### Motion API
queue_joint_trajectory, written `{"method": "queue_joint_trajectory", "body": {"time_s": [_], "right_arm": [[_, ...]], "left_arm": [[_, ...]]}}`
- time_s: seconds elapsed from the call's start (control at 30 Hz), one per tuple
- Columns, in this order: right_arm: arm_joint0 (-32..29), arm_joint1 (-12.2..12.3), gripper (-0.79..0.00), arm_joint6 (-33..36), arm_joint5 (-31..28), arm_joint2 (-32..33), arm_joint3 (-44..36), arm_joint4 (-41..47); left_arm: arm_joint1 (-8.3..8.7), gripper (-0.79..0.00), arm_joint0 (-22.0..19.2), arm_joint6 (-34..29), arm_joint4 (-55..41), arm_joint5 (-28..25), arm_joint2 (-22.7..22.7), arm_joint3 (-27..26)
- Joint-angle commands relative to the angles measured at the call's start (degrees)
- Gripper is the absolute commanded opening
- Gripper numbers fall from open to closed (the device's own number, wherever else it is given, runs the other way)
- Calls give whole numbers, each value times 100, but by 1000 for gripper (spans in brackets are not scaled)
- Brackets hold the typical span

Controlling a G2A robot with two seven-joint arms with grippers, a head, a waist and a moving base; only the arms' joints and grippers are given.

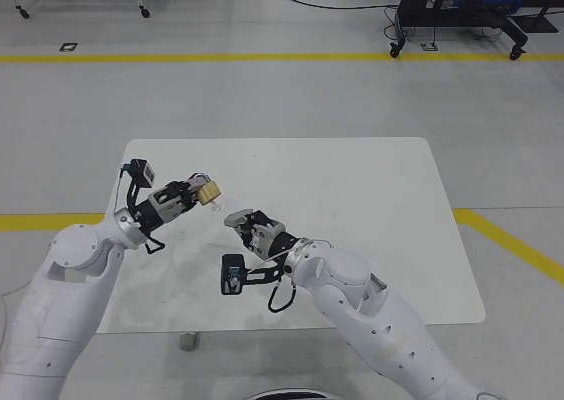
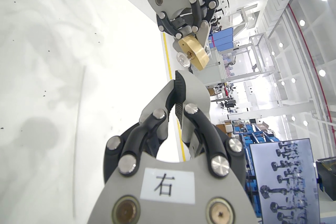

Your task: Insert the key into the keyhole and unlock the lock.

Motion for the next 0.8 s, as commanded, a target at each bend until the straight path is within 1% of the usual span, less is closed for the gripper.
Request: {"method": "queue_joint_trajectory", "body": {"time_s": [0.0, 0.2, 0.47, 0.77], "right_arm": [[24, -1, -785, 5, -60, -56, 23, -13], [194, -53, -785, 148, 21, -168, 205, 171], [172, -35, -785, 186, 59, -84, 170, 273], [117, 4, -785, 182, -268, -164, -23, 228]], "left_arm": [[-8, -785, 26, 27, 67, -5, 34, -71], [-17, -785, 93, -98, 184, 47, 96, -223], [-14, -785, 140, -308, 370, -40, 102, -291], [-31, -785, 53, -347, -116, 218, -69, -48]]}}
